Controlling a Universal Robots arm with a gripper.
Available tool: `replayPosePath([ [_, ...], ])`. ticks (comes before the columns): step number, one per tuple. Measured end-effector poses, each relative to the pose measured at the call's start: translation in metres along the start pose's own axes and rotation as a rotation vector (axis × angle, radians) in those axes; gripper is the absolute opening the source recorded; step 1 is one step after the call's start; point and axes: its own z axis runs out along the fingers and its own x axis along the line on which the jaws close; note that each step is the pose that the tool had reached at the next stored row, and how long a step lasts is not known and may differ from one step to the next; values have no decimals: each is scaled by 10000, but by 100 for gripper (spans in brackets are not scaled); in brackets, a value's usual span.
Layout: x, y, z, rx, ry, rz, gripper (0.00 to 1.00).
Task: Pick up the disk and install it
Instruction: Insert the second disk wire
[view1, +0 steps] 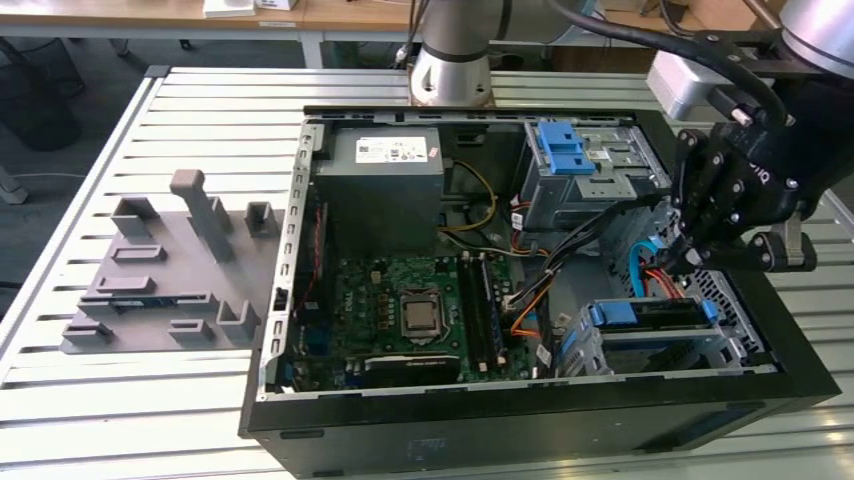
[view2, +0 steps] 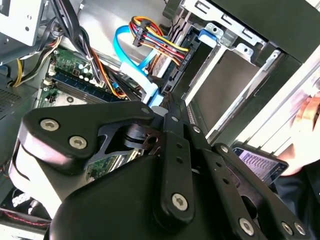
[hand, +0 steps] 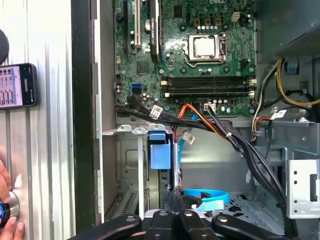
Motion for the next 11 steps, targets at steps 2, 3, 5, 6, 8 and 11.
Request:
replayPosePath([
  [2, -16, 11, -17, 0, -2, 1, 11],
  [3, -23, 13, -23, 0, -3, 1, 11],
  [5, -44, 15, -34, 0, -2, -1, 11],
  [6, -58, 17, -40, 0, -1, 0, 11],
  [8, -90, 18, -42, 0, -2, 0, 11],
  [11, -127, 20, -42, 0, -3, 0, 11],
])
